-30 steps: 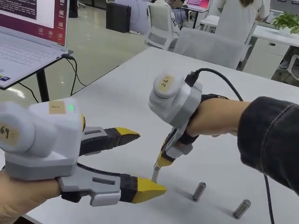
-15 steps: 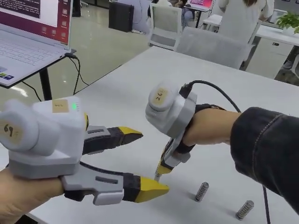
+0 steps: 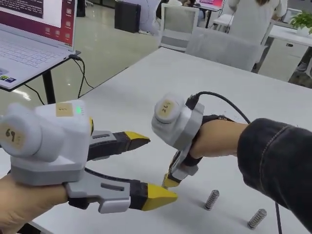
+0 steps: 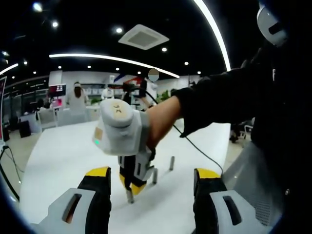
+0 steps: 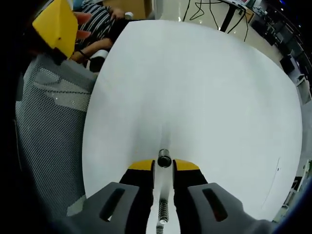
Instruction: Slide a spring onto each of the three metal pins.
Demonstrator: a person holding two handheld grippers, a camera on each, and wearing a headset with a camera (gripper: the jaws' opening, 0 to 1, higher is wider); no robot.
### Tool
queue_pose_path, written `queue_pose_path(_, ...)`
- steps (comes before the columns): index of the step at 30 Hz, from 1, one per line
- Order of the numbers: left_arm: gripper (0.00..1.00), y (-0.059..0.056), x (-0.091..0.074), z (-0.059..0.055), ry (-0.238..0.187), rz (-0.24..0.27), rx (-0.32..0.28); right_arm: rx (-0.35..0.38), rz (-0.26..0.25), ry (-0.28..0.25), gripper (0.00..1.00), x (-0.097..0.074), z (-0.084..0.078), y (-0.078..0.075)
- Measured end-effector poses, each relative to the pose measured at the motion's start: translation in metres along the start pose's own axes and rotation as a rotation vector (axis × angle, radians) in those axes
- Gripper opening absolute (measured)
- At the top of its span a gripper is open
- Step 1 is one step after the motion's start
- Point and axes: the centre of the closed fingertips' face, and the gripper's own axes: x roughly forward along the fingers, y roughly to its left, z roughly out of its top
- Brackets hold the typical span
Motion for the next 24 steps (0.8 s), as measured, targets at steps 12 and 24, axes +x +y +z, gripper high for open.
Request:
queue_pose_path(12, 0.64, 0.0000, -0.0003, -0.0007, 0.005, -0.002, 0.001, 0.001, 0.000, -0.008, 0.13, -0.0019, 0.0018, -0.0007)
queue_pose_path(24, 0.64, 0.0002, 0.0003, -0.0016, 0.007, -0.006, 0.000, 0.010, 0.000, -0.021, 0.16, -0.0031, 0.0017, -0.0004)
